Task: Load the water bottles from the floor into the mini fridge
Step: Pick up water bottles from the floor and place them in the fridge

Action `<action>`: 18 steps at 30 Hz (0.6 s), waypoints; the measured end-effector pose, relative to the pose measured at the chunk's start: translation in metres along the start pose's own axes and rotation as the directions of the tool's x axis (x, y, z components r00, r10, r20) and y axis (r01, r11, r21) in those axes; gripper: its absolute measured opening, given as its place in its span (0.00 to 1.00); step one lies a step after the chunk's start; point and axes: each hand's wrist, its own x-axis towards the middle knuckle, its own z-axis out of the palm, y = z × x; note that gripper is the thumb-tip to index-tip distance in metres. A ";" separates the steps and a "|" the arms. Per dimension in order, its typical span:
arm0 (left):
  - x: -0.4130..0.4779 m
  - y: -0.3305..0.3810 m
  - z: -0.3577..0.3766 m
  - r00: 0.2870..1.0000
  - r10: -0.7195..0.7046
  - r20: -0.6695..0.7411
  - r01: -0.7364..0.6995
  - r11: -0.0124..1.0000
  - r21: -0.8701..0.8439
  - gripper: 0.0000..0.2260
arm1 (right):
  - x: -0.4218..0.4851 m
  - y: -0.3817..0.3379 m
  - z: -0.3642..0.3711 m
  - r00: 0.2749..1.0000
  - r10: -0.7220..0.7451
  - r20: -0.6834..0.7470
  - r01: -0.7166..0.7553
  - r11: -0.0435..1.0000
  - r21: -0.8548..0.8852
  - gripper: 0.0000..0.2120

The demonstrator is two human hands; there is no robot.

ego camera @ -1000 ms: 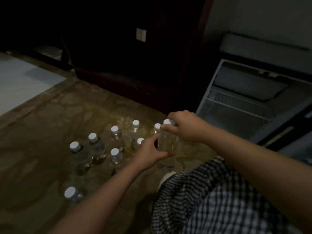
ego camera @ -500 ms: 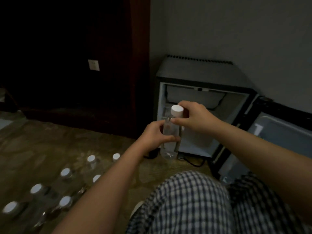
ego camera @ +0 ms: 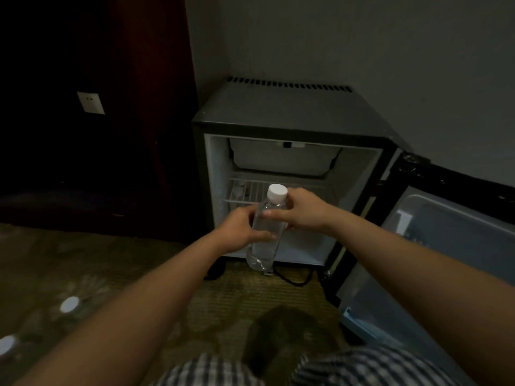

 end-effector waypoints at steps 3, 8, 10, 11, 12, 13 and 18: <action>0.017 -0.021 0.005 0.999 -0.043 0.008 0.043 0.999 -0.014 0.20 | 0.021 0.019 0.012 0.999 -0.035 -0.008 0.035 0.999 -0.014 0.07; 0.040 -0.065 0.013 0.994 -0.107 0.013 0.108 0.994 -0.023 0.24 | 0.050 0.051 0.039 0.998 -0.059 -0.007 0.059 0.998 -0.027 0.08; 0.053 -0.083 0.016 0.989 -0.145 0.032 0.146 0.989 -0.037 0.25 | 0.067 0.067 0.051 0.999 -0.042 0.000 0.042 0.998 -0.044 0.05; 0.058 -0.090 0.017 0.987 -0.158 0.037 0.159 0.986 -0.046 0.25 | 0.073 0.074 0.056 1.000 -0.031 -0.004 0.030 0.997 -0.066 0.08; 0.063 -0.097 0.018 0.985 -0.168 0.042 0.170 0.984 -0.055 0.25 | 0.079 0.081 0.061 1.000 -0.019 -0.006 0.019 0.997 -0.077 0.11; 0.070 -0.106 0.020 0.982 -0.180 0.049 0.183 0.981 -0.063 0.25 | 0.086 0.087 0.065 1.000 -0.004 -0.012 0.003 0.997 -0.080 0.14; 0.095 -0.137 0.028 0.974 -0.213 0.073 0.220 0.971 -0.092 0.20 | 0.113 0.115 0.084 0.996 0.083 -0.020 -0.084 0.992 -0.096 0.15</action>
